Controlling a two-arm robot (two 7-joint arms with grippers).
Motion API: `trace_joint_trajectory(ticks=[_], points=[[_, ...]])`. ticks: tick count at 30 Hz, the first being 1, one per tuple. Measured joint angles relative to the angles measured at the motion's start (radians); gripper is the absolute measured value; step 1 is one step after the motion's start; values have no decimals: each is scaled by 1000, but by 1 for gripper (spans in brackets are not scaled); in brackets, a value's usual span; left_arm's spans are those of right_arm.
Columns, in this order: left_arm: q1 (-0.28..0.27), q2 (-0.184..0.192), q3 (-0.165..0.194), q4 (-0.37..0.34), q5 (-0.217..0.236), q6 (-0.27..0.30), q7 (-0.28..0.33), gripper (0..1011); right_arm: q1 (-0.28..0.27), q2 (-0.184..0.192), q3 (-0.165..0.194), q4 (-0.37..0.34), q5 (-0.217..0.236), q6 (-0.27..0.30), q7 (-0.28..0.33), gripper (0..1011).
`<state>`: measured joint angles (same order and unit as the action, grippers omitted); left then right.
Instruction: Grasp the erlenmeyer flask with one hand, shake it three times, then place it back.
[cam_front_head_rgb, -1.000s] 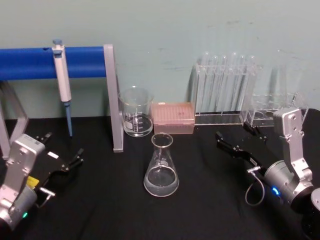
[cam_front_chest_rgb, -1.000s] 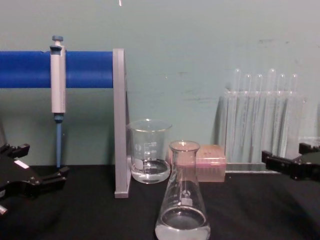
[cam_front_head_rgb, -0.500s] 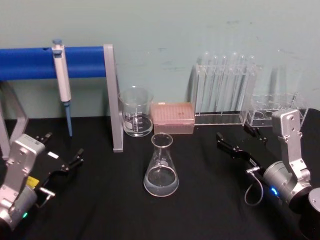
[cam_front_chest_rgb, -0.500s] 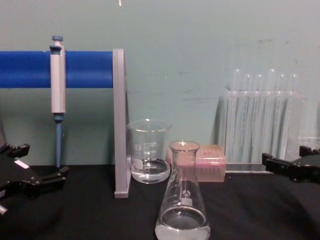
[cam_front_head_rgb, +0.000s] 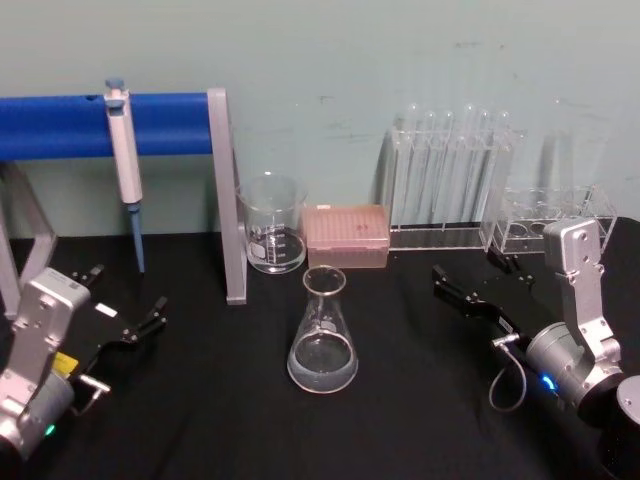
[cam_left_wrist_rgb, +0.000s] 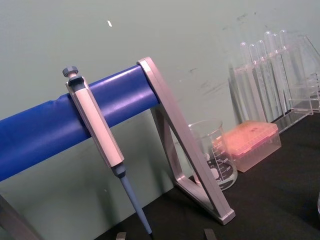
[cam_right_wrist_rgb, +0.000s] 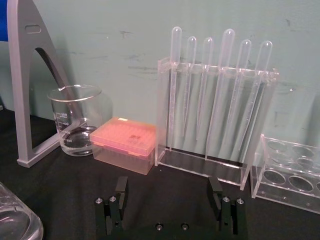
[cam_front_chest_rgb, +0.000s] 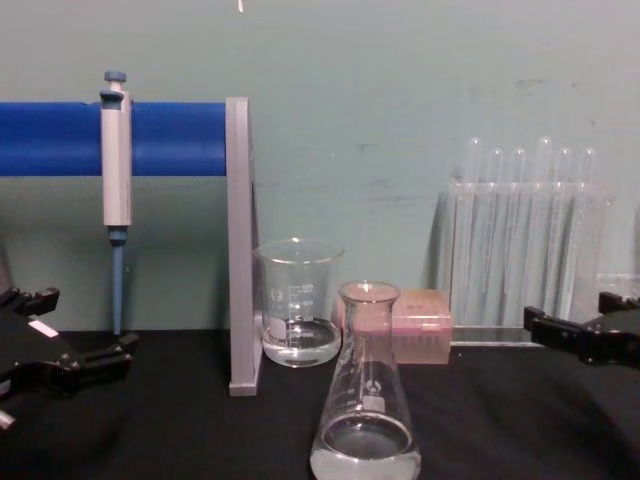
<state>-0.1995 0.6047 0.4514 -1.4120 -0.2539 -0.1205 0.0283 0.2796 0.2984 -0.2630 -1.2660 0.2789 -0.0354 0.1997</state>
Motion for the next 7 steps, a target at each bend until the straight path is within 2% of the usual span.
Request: trace_joint_trajectory(ticks=[7], points=[[0,0,0,0,0,0,0,1001,0,1,-1,0,0,0,0,1000]])
